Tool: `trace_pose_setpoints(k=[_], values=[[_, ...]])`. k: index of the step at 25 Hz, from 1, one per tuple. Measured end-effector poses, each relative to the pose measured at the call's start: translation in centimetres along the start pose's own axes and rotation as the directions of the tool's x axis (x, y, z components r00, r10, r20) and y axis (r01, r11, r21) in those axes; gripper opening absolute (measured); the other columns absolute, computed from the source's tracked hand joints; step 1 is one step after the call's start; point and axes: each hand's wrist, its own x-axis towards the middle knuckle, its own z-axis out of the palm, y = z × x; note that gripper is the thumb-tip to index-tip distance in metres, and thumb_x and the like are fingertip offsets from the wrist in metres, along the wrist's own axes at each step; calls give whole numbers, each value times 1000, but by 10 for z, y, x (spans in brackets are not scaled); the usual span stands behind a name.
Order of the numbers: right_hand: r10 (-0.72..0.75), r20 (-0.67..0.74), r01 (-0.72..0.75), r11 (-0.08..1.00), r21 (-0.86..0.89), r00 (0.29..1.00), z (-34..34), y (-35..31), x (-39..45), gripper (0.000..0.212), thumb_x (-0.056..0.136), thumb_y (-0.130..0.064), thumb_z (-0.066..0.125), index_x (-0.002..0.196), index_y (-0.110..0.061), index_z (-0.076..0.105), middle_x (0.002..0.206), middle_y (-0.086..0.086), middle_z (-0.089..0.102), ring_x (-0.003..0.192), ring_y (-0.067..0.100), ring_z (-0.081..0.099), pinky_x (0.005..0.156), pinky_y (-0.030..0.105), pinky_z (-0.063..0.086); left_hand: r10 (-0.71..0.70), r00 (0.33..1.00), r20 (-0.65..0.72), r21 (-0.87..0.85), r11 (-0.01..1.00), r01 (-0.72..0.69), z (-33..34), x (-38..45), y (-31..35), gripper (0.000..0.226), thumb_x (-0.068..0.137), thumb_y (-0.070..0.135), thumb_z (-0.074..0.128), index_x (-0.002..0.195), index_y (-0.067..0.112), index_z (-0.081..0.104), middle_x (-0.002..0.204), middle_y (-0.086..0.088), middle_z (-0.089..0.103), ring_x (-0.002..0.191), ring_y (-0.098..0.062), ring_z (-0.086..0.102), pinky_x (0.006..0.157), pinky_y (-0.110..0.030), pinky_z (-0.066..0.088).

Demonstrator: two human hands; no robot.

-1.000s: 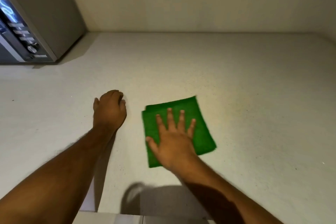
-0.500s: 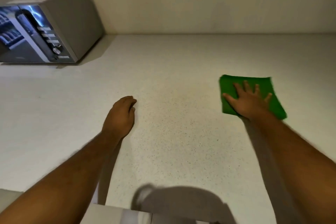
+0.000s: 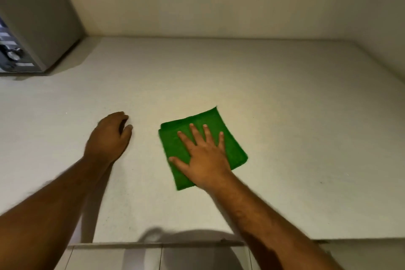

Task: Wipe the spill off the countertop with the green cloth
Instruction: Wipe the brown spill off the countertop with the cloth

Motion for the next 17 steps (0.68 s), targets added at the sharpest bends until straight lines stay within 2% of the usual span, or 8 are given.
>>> trace_pose_setpoints(k=[3,6,8,10,12,15,17], values=[[260,-78,-267,960,-81,962,-26,100,-16,95,85,-97,-1,168,-51,0,181,-2,-4,167,36,-2,129,73,-6,-2,1000,17,8,1000,2,-1,-4,2,50,105,32,59,148,6,57,155,-16,57,144,-38,51,119,-53,40],[556,-97,-562,826,-50,825,-56,218,-47,107,78,-99,-9,170,-47,0,183,3,0,166,41,4,127,77,3,4,999,33,39,999,-5,0,-10,2,58,105,39,59,151,6,54,160,-16,51,149,-37,46,123,-54,36],[668,-70,-670,742,-17,741,-73,268,-59,115,73,-101,-9,171,-43,6,183,4,4,166,43,7,125,81,5,16,999,50,94,995,-20,4,-13,3,64,105,46,55,155,6,49,164,-16,46,153,-36,41,126,-55,30],[714,-55,-715,699,-8,698,-79,285,-48,115,75,-101,-2,172,-39,11,183,4,6,165,45,6,122,83,6,13,998,63,140,990,-22,7,-14,4,71,105,55,49,158,8,44,168,-16,40,156,-35,35,128,-56,24],[708,-53,-709,705,-4,704,-77,276,-22,110,80,-96,3,172,-36,11,183,4,6,165,46,5,122,84,5,3,998,67,159,987,-13,7,-13,8,81,101,65,39,160,10,40,170,-14,36,158,-33,31,129,-57,21],[625,-52,-626,780,3,779,-72,229,25,99,93,-91,11,173,-34,9,183,6,3,165,47,1,122,84,1,13,998,61,182,983,-24,7,-12,10,89,97,72,30,162,12,37,172,-13,33,160,-32,28,129,-57,20],[552,-29,-552,834,3,834,-69,174,56,95,95,-89,14,173,-35,6,183,7,-1,165,47,-3,123,83,-3,19,998,61,184,982,-30,7,-12,10,88,97,73,29,162,14,36,172,-11,32,160,-31,27,130,-57,20]])
